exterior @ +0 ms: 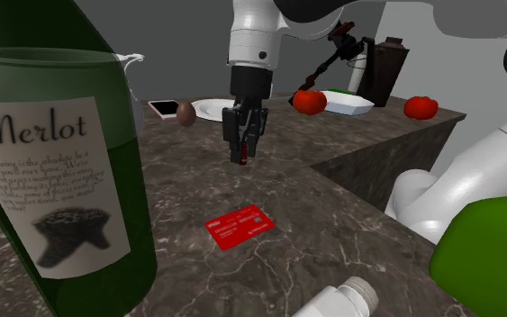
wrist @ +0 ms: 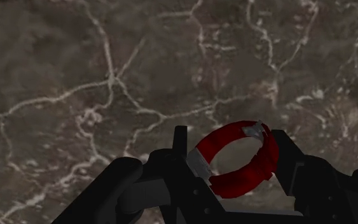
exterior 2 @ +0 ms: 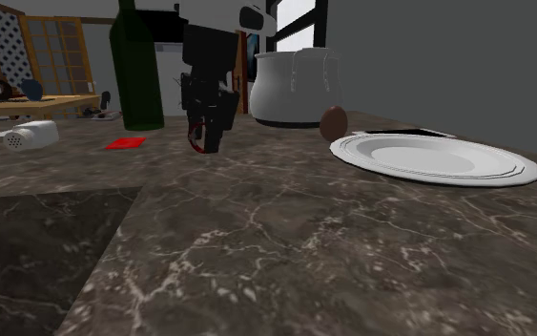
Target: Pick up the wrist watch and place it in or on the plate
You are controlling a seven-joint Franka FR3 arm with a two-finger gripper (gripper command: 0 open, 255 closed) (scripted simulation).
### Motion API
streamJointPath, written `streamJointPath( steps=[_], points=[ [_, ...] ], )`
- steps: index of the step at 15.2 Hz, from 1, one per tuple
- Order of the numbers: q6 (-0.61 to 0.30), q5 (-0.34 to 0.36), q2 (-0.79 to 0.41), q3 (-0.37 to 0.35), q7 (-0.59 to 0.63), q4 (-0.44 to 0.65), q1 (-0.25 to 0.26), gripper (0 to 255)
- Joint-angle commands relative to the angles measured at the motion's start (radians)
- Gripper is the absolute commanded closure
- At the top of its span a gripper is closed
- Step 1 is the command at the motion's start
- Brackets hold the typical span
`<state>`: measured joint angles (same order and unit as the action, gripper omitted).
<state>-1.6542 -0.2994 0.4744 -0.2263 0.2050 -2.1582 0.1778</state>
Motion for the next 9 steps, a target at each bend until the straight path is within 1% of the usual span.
streamJointPath(
  steps=[1,5,9],
  points=[
    [0.0,0.0,0.0,0.0,0.0,0.0,0.0,255],
    [0.0,0.0,0.0,0.0,0.0,0.0,0.0,255],
    [0.051,0.005,-0.007,0.005,0.011,0.059,-0.002,255]
  ],
)
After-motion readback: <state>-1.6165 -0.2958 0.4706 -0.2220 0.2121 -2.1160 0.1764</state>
